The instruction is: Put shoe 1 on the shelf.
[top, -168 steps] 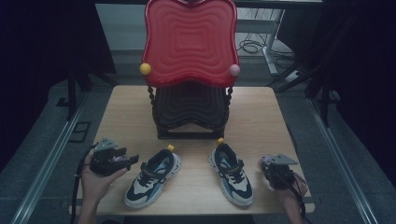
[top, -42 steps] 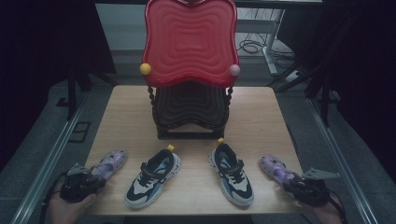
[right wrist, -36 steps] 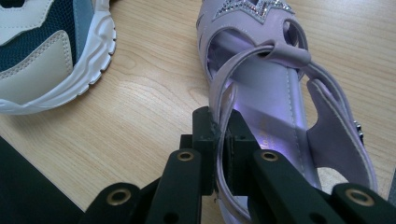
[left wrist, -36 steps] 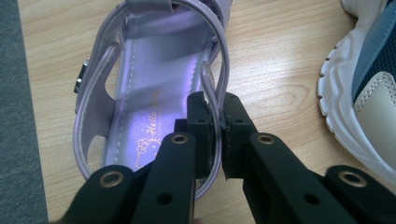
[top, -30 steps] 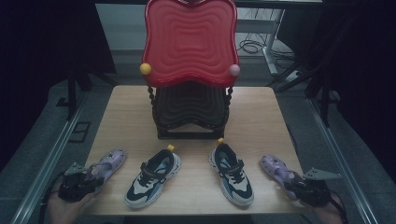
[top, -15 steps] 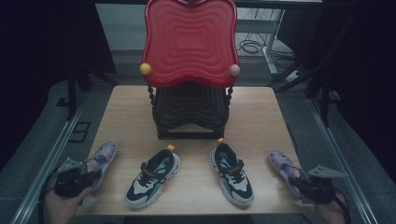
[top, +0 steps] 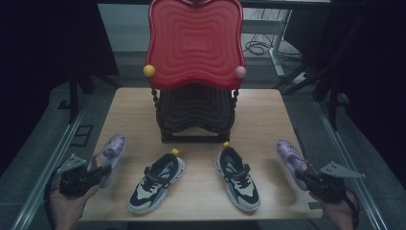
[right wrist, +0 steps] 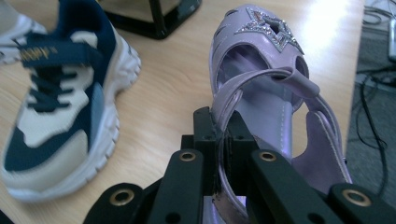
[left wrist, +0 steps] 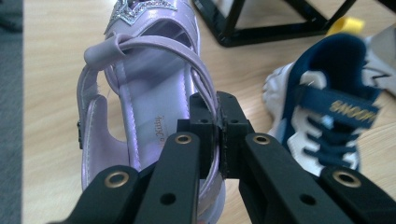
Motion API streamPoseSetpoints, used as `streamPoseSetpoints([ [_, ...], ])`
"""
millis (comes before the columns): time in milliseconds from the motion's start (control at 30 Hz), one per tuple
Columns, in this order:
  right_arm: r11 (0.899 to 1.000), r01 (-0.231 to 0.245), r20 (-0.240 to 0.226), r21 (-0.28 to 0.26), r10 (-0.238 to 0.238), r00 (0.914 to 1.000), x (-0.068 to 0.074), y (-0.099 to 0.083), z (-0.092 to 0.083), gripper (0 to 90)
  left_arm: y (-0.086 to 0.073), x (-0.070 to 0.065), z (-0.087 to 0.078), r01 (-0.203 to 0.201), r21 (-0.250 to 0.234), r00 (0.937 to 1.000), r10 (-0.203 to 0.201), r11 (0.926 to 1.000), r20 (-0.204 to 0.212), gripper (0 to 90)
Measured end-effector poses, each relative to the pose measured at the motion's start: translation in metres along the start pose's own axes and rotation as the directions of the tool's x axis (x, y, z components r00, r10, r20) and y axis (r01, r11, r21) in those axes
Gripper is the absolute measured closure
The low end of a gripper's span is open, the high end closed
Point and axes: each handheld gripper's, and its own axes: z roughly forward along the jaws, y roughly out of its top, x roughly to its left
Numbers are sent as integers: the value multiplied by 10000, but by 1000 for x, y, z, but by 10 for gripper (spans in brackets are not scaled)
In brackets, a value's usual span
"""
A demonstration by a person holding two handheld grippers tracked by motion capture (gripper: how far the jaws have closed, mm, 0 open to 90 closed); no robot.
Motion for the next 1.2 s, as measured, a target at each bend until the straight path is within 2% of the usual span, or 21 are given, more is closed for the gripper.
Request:
streamPoseSetpoints([
  [200,9988,-40,-277,-481,27,9996,9,14,8,865,11,-9,2,-241,-282,9992,250,9993,324,869],
  [500,9968,192,-483,-781,-231,9986,24,29,22,865,19,-20,13,-263,-491,9966,300,9984,765,867],
  [600,9955,310,-575,-896,-362,9977,29,35,26,864,23,-24,14,-217,-739,9958,281,9970,868,868],
  [933,9907,394,-832,-1303,-505,9953,40,50,35,864,34,-36,19,-415,-1086,9933,528,9932,1027,868],
  [1033,9874,688,-801,-1426,-808,9935,45,55,38,864,39,-37,20,-592,-1032,9923,697,9929,1021,868],
  [1200,9850,848,-1003,-1500,-1005,9899,52,66,42,864,46,-43,22,-708,-1226,9908,840,9899,1060,869],
])
